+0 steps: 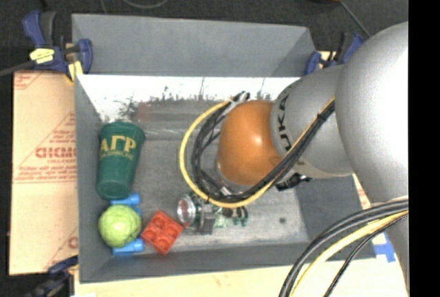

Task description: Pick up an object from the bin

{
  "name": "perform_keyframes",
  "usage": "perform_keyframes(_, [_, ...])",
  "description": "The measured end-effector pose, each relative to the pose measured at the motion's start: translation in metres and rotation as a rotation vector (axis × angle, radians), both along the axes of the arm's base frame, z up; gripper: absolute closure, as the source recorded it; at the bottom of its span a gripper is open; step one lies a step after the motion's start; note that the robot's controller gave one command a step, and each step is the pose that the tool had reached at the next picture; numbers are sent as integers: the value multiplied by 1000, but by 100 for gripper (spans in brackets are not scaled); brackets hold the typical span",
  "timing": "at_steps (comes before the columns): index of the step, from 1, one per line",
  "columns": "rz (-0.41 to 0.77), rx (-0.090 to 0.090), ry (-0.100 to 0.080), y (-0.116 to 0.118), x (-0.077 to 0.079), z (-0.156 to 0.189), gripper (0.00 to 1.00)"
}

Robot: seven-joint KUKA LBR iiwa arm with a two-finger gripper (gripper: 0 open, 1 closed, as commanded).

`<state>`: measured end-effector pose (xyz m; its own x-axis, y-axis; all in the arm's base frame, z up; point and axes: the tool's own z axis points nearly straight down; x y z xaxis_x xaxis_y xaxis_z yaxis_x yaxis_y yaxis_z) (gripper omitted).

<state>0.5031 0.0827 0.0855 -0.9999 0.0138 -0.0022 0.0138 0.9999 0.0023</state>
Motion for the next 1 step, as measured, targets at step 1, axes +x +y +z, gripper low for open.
perform_keyframes(1, [-9, 0, 0, 2, 4, 5, 100])
